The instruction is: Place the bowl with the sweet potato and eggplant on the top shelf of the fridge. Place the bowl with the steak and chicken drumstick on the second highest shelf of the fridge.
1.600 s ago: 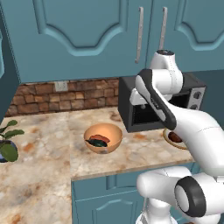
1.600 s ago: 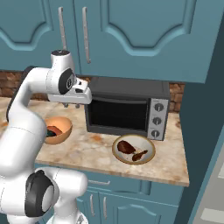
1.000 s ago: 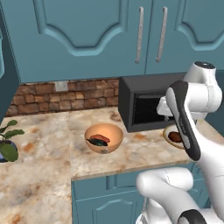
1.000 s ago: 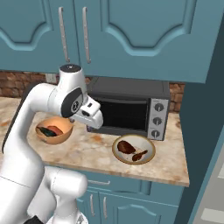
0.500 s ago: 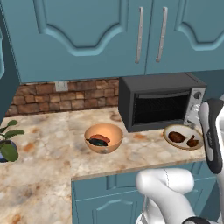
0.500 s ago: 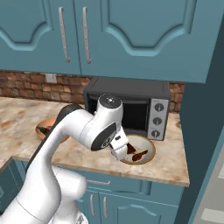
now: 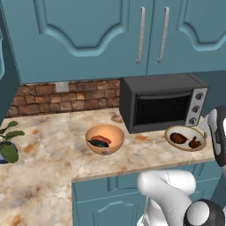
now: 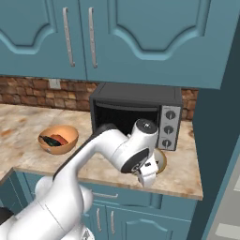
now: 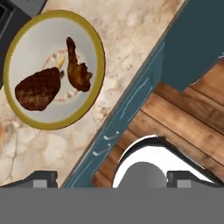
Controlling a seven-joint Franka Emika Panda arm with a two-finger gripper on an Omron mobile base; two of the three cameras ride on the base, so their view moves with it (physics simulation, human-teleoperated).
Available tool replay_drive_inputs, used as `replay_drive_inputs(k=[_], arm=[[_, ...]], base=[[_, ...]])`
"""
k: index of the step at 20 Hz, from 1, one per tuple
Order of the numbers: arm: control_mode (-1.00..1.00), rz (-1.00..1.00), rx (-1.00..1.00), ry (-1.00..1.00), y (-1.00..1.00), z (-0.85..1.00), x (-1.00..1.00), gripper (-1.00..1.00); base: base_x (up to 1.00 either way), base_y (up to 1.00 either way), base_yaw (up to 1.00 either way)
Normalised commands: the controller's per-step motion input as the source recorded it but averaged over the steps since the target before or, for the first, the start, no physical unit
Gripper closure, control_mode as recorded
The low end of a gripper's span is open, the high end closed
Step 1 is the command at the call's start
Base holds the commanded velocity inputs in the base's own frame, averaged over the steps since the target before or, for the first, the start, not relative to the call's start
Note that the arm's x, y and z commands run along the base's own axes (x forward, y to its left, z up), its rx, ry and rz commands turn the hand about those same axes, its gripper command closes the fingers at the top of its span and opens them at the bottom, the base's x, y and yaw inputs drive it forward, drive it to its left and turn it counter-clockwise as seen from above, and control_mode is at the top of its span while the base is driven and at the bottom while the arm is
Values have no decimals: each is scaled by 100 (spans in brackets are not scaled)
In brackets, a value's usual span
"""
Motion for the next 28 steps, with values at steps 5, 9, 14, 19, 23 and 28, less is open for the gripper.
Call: replay_drive_inputs(k=[5, 9, 14, 19, 23, 28], arm=[[-100, -11, 3, 1, -27, -66, 42, -100], [-100, -14, 6, 0, 0, -59, 65, -100], [-100, -12, 15, 0, 0, -49, 69, -100], [-100, -8, 9, 1, 0, -31, 51, -100], [-100, -5, 2, 5, 0, -37, 26, -100], [-100, 0, 0, 5, 0, -32, 10, -100]], base=[[0, 0, 0], [0, 0, 0], [0, 0, 0], [0, 0, 0], [0, 0, 0], [0, 0, 0]])
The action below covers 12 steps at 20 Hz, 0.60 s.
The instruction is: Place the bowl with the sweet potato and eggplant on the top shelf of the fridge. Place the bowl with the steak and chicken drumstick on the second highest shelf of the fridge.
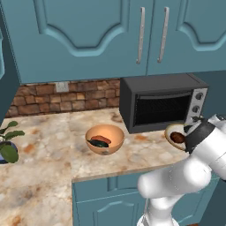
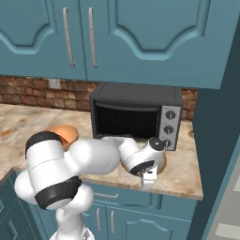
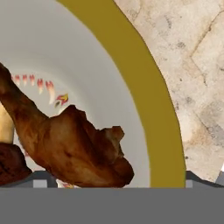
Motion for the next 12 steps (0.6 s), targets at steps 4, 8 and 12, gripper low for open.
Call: replay_drive_inputs(k=[4, 8, 12], arm=[[-100, -1, 0, 0, 14, -13, 29, -100], [-100, -2, 0, 2, 34, -4, 31, 100], [-100, 0, 0, 0, 0, 0, 0, 100]], base=[[0, 0, 0], [0, 0, 0], [0, 0, 0]])
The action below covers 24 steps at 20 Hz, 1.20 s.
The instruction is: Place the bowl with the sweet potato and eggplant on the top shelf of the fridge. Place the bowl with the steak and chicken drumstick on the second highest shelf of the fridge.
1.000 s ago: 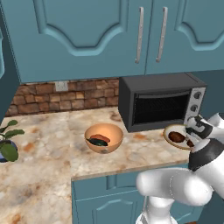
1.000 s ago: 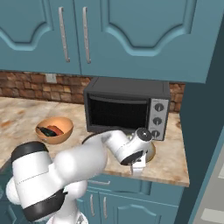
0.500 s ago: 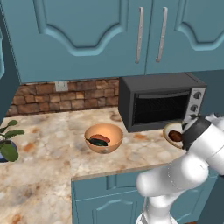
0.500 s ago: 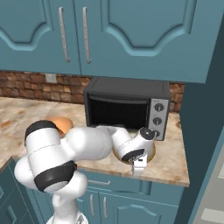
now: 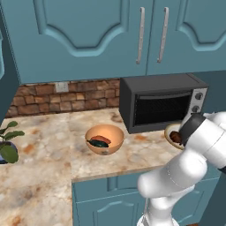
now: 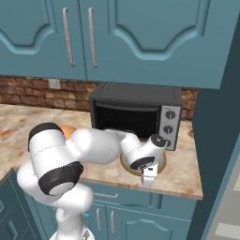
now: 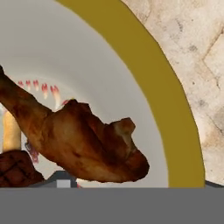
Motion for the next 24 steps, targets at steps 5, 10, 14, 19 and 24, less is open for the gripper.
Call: replay_drive_inputs(k=[5, 10, 14, 19, 24], arm=[[-100, 0, 0, 0, 17, 15, 0, 100], [-100, -10, -2, 0, 39, 68, 0, 100], [-100, -14, -7, 0, 55, 100, -19, 100], [-100, -12, -13, -13, 72, 100, -67, 100], [-100, -12, -8, -27, 78, 100, -91, 100]], base=[[0, 0, 0], [0, 0, 0], [0, 0, 0], [0, 0, 0], [0, 0, 0]])
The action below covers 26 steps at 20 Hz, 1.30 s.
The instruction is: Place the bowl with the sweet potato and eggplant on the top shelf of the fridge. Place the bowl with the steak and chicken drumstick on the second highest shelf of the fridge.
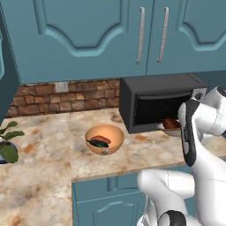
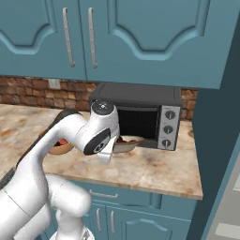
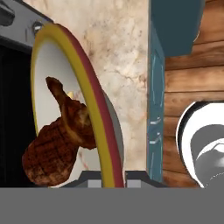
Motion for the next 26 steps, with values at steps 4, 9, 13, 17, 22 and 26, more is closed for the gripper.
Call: replay_drive_inputs(k=[4, 9, 13, 17, 22, 26], arm=[[-100, 8, 1, -30, 40, 100, -100, 100], [-100, 46, 8, -25, 1, 39, -99, 100], [-100, 8, 0, -5, 0, 3, -15, 100], [-100, 1, -2, -2, 23, 0, 0, 100], [-100, 4, -4, -5, 46, 0, 0, 100], [100, 0, 0, 0, 0, 0, -2, 100]], base=[[0, 0, 0], [0, 0, 0], [0, 0, 0], [0, 0, 0], [0, 0, 0], [-62, 0, 0]])
